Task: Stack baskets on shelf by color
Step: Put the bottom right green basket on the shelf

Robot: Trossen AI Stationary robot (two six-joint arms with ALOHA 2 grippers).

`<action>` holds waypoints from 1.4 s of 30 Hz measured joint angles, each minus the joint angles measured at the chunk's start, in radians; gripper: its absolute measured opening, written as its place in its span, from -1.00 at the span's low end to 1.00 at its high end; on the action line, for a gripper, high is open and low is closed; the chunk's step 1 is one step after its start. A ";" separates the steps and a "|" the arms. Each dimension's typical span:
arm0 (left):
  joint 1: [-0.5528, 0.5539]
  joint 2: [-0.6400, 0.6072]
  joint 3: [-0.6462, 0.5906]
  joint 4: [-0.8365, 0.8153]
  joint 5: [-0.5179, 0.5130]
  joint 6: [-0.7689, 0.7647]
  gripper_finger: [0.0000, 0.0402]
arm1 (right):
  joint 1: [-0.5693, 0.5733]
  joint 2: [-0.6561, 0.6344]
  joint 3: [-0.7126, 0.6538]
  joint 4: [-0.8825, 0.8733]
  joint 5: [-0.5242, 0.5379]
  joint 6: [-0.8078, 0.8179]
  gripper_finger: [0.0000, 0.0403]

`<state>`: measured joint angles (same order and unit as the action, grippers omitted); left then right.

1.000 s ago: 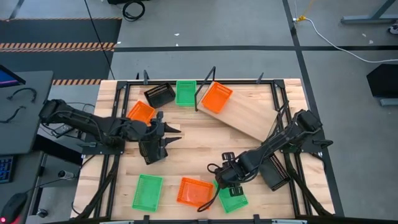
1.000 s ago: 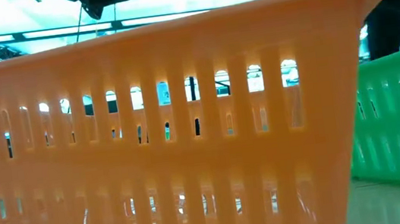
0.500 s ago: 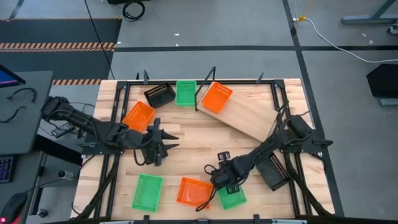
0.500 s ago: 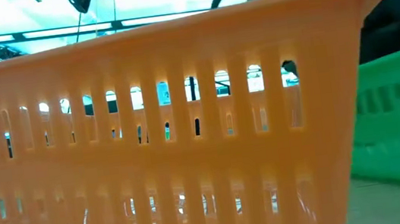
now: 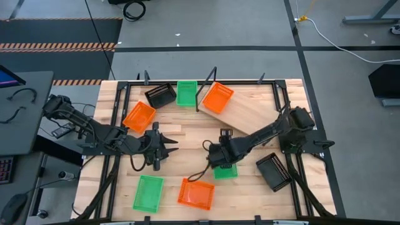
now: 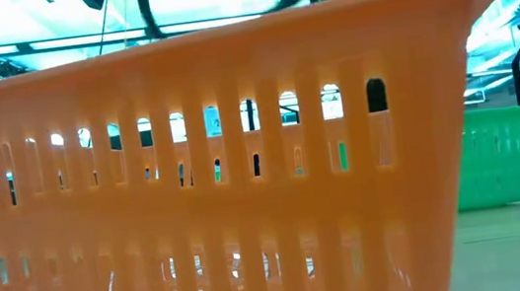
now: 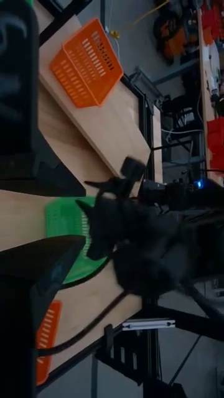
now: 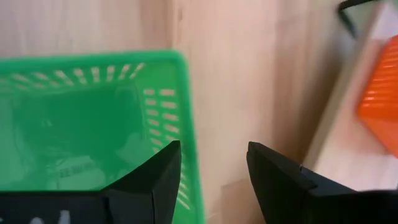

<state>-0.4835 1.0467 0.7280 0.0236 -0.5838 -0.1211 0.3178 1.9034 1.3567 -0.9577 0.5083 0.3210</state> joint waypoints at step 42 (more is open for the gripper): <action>-0.084 0.000 0.001 -0.105 -0.086 -0.165 -0.42 | 0.274 0.042 0.000 0.157 -0.222 0.214 -0.06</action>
<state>-0.5672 1.0470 0.7292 -0.0815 -0.6703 -0.2858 0.5915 1.9458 1.3563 -0.8010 0.2859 0.5352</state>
